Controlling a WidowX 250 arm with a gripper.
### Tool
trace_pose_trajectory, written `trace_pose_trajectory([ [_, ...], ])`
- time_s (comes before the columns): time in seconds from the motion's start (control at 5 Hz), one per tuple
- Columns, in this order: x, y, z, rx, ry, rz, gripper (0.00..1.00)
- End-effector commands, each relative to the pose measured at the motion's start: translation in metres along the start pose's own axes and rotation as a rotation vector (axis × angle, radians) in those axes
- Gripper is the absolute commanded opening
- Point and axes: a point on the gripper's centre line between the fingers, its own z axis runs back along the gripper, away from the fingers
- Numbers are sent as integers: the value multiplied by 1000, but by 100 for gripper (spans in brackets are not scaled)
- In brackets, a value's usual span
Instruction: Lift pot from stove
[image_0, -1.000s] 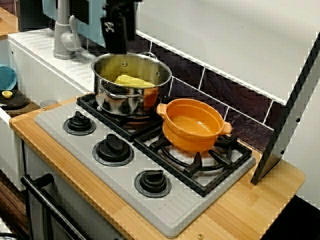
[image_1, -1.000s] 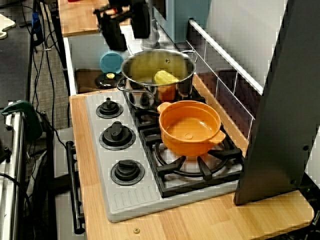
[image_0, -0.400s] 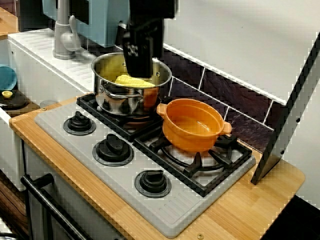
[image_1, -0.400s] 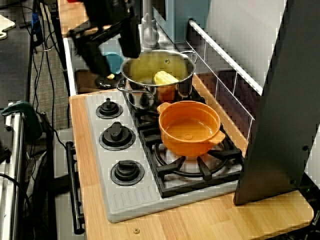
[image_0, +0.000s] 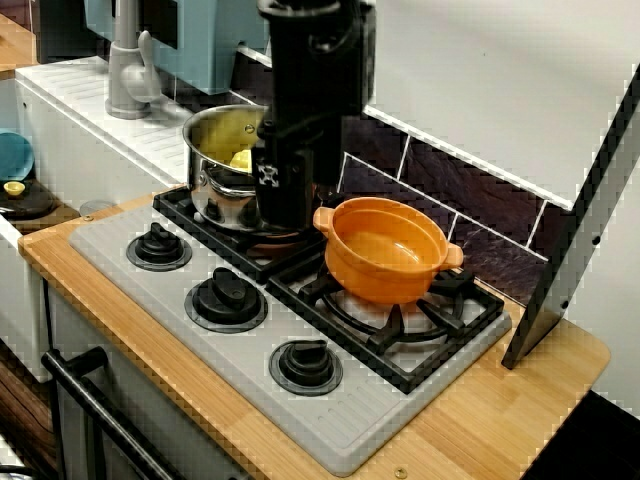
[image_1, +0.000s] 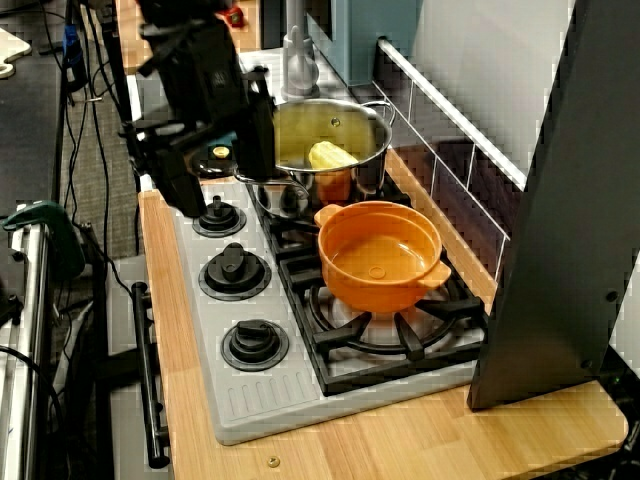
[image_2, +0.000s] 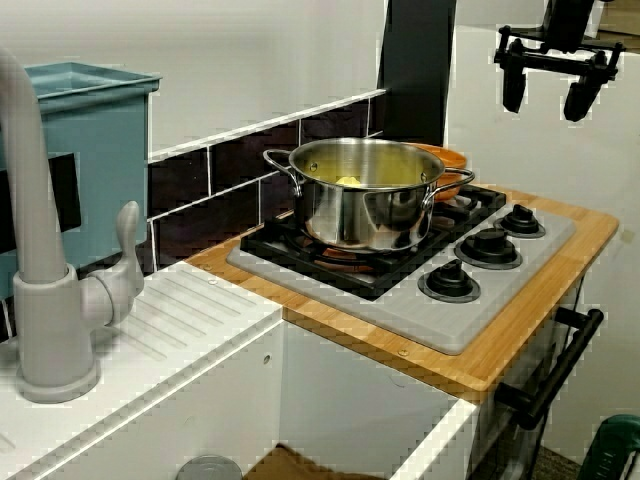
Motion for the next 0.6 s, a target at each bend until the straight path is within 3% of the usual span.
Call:
trace_pose_trajectory([
  [0.0,34,28,2,46,-7,-11,100],
  [0.2,39,41,-4,72,-5,-1,100],
  [0.4,32,48,-20,121,-3,27,100],
])
